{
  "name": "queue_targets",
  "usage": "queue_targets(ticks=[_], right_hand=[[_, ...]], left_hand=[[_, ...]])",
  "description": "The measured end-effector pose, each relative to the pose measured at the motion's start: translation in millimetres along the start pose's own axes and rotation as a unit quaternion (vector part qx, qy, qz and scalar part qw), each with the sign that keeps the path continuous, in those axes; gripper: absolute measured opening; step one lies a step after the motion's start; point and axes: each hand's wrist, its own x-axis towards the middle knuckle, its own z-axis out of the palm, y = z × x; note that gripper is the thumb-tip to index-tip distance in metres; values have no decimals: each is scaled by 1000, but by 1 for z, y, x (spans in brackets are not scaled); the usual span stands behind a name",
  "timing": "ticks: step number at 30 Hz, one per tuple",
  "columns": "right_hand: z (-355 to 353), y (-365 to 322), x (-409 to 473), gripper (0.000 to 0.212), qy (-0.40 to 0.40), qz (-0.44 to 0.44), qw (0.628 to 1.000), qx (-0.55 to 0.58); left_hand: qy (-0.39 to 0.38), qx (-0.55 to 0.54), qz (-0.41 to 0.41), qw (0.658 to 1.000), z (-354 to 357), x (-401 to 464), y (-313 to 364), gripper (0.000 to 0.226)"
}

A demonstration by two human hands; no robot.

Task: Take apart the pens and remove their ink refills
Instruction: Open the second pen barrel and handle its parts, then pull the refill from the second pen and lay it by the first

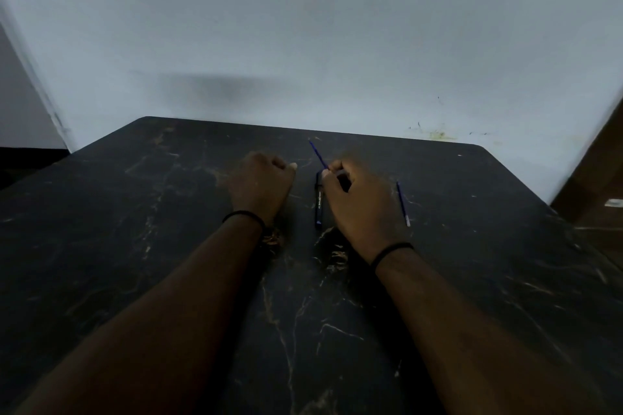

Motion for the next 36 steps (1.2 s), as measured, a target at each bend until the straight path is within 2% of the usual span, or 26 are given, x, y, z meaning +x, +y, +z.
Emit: queue_targets(ticks=[4, 7, 10, 13, 18, 20, 23, 26, 30, 33, 36], right_hand=[[-1, -3, 3, 12, 84, -25, 991, 99], [-2, -4, 6, 8, 151, -41, 980, 125], [-3, -5, 6, 4, 174, -47, 973, 144], [-3, -7, 6, 6, 172, -51, 973, 147], [-2, -9, 4, 10, 131, -49, 976, 166], [-1, -12, 2, 10, 131, -63, 974, 175], [0, -17, 1, 7, 170, -92, 964, 182], [-4, -22, 2, 5, 211, -130, 951, 185], [-9, -27, 5, 11, 252, -162, 932, 202], [-6, -23, 3, 16, 218, -138, 948, 188], [-1, -11, 3, 35, 186, -108, 966, 144]], left_hand=[[-23, -136, 103, 985, 2, -7, 15, 7], [-78, -179, 180, 964, 1, -18, 28, 17], [-140, -185, 243, 942, 0, -26, 39, 23], [-168, -204, 240, 934, -1, -31, 45, 26], [-156, -200, 225, 941, 0, -32, 44, 9], [-151, -190, 218, 945, 3, -30, 43, 13], [-143, -162, 215, 952, 5, -27, 39, 25], [-138, -136, 203, 960, 6, -21, 33, 6], [-96, -146, 138, 975, 9, -12, 22, 15], [-46, -156, 118, 980, 10, -8, 16, 14], [-21, -162, 123, 979, 10, -8, 14, 16]])
